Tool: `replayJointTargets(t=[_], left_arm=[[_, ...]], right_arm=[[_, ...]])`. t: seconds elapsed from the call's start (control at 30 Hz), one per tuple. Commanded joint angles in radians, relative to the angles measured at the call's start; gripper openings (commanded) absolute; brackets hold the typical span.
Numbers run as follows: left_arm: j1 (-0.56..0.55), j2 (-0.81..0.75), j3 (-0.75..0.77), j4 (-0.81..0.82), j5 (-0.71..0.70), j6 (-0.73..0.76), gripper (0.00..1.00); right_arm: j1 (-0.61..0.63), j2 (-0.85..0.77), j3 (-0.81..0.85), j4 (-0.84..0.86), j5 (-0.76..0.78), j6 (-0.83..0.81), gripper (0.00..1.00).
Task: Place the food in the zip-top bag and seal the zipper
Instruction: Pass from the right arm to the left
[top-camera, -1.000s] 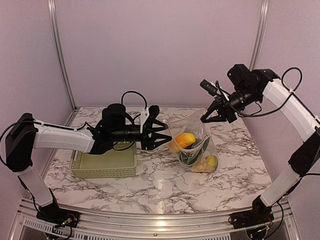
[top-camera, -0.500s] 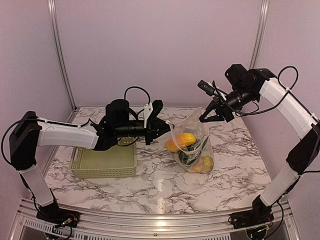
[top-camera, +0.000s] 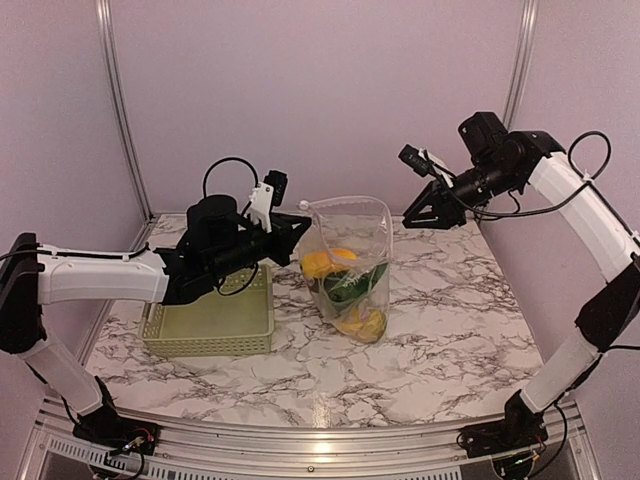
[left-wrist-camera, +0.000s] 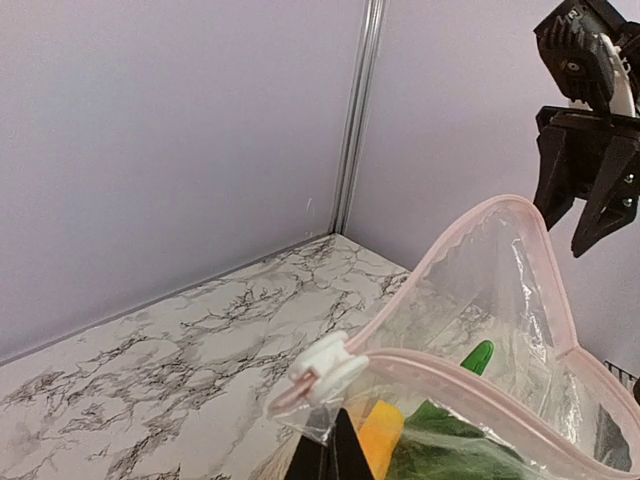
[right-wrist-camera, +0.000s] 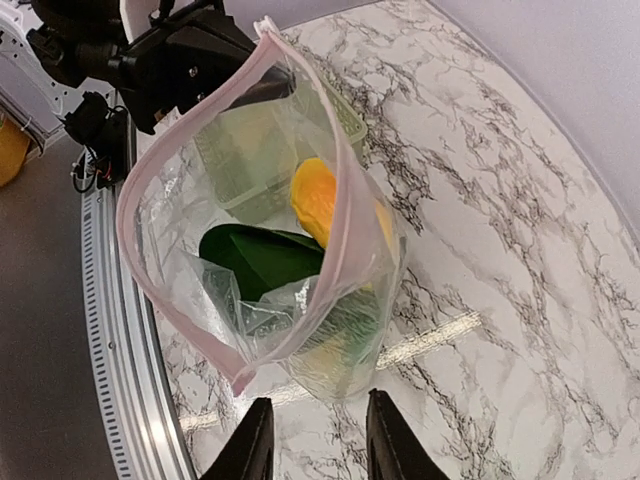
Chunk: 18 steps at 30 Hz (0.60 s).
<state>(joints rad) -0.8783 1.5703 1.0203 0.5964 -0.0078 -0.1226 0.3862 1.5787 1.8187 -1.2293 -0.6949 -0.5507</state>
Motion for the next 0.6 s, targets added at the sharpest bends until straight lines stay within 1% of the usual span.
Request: replayJointTargets(t=[0.0, 0.07, 0.13, 0.23, 0.37, 0.47, 0.57], left_arm=[[-0.023, 0.006, 0.057, -0.097, -0.137, -0.083, 0.00], [-0.035, 0.008, 0.073, -0.120, -0.171, -0.108, 0.00], [-0.050, 0.005, 0.091, -0.149, -0.206, -0.125, 0.00], [-0.068, -0.008, 0.114, -0.193, -0.252, -0.151, 0.00], [-0.080, -0.019, 0.147, -0.264, -0.282, -0.187, 0.00], [-0.086, -0.028, 0.153, -0.291, -0.287, -0.195, 0.00], [-0.088, -0.042, 0.144, -0.299, -0.300, -0.188, 0.00]], right_arm=[[0.044, -0.082, 0.054, -0.002, -0.064, -0.045, 0.31], [0.081, -0.090, 0.041, -0.020, -0.091, -0.064, 0.33], [0.132, -0.092, 0.013, -0.018, -0.085, -0.062, 0.36], [0.215, -0.079, -0.016, 0.006, -0.021, -0.049, 0.42], [0.306, -0.035, -0.015, 0.025, 0.060, -0.041, 0.50], [0.355, 0.005, -0.008, 0.051, 0.145, -0.014, 0.52], [0.363, 0.039, -0.004, 0.062, 0.210, 0.000, 0.52]])
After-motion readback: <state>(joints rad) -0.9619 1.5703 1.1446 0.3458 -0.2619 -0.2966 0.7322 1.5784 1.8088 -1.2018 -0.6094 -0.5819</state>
